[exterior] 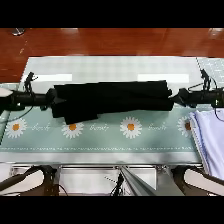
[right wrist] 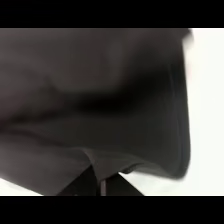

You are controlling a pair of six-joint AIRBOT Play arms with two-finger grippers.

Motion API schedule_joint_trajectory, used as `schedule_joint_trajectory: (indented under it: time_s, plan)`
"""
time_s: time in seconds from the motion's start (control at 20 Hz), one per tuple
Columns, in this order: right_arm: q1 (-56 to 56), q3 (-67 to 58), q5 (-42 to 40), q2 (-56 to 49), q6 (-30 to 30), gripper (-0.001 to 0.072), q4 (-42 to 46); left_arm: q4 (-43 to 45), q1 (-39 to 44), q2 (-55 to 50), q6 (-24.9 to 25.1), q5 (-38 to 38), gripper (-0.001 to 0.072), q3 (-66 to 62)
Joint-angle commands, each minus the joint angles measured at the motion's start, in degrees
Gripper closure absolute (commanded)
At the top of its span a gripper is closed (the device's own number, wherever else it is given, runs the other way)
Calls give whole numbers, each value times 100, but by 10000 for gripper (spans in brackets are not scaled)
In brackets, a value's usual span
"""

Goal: Fold the shirts.

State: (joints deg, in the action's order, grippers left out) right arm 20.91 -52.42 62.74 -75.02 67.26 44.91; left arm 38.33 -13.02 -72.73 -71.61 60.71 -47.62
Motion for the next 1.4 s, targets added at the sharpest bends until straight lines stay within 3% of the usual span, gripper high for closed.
schedule_joint_trajectory:
  time_s: [0.0,0.2,0.5,0.55,0.6,0.65,0.7,0.85,1.0,1.1,1.15,1.35]
  plan:
    - [-7,-944,-15,-872,-79,691,-586,-199,177,-1185,-160,-162,689,-1176]
    - [-11,-1746,55,-1790,-114,691,-1014,-199,295,-2238,-527,-160,689,-2424]
    - [-446,-2627,-28,-2752,94,691,-973,-190,411,-2920,-557,151,686,-3104]
    - [-463,-2699,-37,-2855,223,690,-964,-188,411,-2949,-557,275,609,-3104]
    - [-448,-2715,-44,-2898,295,677,-966,-170,396,-2959,-555,398,283,-3106]
    - [-400,-2715,-35,-2896,293,438,-964,-168,330,-2955,-564,544,9,-3123]
    - [-313,-2715,50,-2859,284,77,-968,-107,179,-2955,-564,796,3,-3220]
    - [269,-2715,354,-2601,188,97,-962,723,-520,-2767,-1217,1738,4,-3580]
    - [907,-2712,695,-2527,348,97,-570,2494,-1093,-2094,-1722,2085,4,-3425]
    - [1003,-2712,890,-2623,448,97,-247,3370,-1263,-1462,-2052,1585,4,-2857]
    - [953,-2712,944,-2702,446,97,-258,3309,-1285,-1110,-2063,1126,4,-2450]
    - [472,-2712,975,-3053,448,97,-236,2011,-662,476,-1574,-568,4,-612]
